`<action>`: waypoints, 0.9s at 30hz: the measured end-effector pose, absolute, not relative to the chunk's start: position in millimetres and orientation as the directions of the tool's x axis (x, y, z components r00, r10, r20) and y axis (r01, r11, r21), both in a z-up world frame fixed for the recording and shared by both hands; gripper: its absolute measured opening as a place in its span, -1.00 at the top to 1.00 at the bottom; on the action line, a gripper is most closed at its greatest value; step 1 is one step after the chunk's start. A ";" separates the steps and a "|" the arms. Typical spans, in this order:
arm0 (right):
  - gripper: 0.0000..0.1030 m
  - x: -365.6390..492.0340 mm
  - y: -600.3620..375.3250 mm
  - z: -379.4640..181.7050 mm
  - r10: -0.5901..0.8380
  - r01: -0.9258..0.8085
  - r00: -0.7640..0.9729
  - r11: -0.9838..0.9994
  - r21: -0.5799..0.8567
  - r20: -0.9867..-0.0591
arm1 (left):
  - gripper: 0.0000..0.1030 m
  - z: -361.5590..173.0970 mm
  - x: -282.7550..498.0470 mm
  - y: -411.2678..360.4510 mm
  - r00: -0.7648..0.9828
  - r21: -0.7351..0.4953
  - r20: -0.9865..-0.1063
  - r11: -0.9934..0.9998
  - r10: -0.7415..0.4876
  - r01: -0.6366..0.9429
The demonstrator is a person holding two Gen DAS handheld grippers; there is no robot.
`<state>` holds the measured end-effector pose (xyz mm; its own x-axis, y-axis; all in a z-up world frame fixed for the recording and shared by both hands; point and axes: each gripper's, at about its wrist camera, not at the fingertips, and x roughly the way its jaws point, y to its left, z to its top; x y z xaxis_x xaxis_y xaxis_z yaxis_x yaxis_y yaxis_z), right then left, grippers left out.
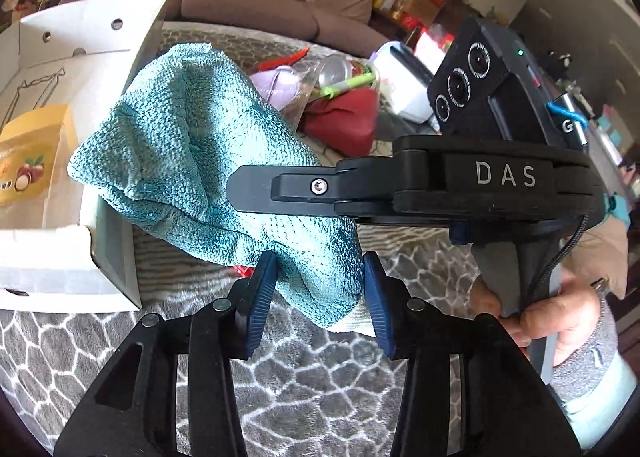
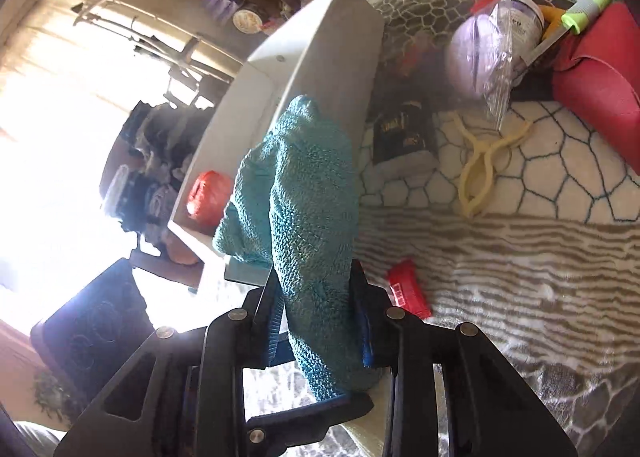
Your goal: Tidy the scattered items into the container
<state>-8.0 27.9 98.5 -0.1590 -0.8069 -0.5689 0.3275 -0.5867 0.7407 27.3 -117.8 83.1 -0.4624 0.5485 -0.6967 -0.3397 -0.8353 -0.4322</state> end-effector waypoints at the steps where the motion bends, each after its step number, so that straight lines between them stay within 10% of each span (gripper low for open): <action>1: 0.41 -7.6 32.9 101.9 -0.826 0.324 -0.161 -0.561 0.762 -0.540 | 0.20 87.9 28.0 -118.3 -0.465 -0.441 -0.682 -0.825 0.564 -0.354; 10: 0.34 -5.7 58.6 122.1 -0.723 0.375 -0.187 -0.678 0.632 -0.665 | -0.39 79.8 38.9 -89.9 -0.186 -0.642 -0.600 -0.607 0.778 -0.469; 13: -0.39 6.5 80.1 119.2 -0.606 0.417 -0.224 -0.767 0.487 -0.763 | -0.47 89.9 40.1 -101.5 -0.316 -0.512 -0.665 -0.721 0.676 -0.466; 16: -0.46 11.7 116.9 110.5 -0.553 0.361 -0.262 -0.816 0.451 -0.791 | -0.71 93.2 26.8 -123.5 -0.425 -0.463 -0.687 -0.806 0.589 -0.369; 25: -0.49 34.6 137.1 82.0 -0.514 0.379 -0.180 -0.823 0.424 -0.838 | -0.68 39.8 -14.6 -102.9 -0.401 -0.319 -0.830 -0.920 0.387 -0.227; 27: -0.49 38.6 129.4 72.1 -0.499 0.400 -0.163 -0.822 0.405 -0.851 | -0.09 32.9 -7.7 -89.9 -0.396 -0.253 -0.854 -0.934 0.338 -0.253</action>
<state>38.6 129.4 72.1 -0.1628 -0.4986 -0.8514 0.4003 -0.8221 0.4049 -7.7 -89.9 32.9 -0.3957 0.3382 -0.8538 -0.2528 -0.9339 -0.2528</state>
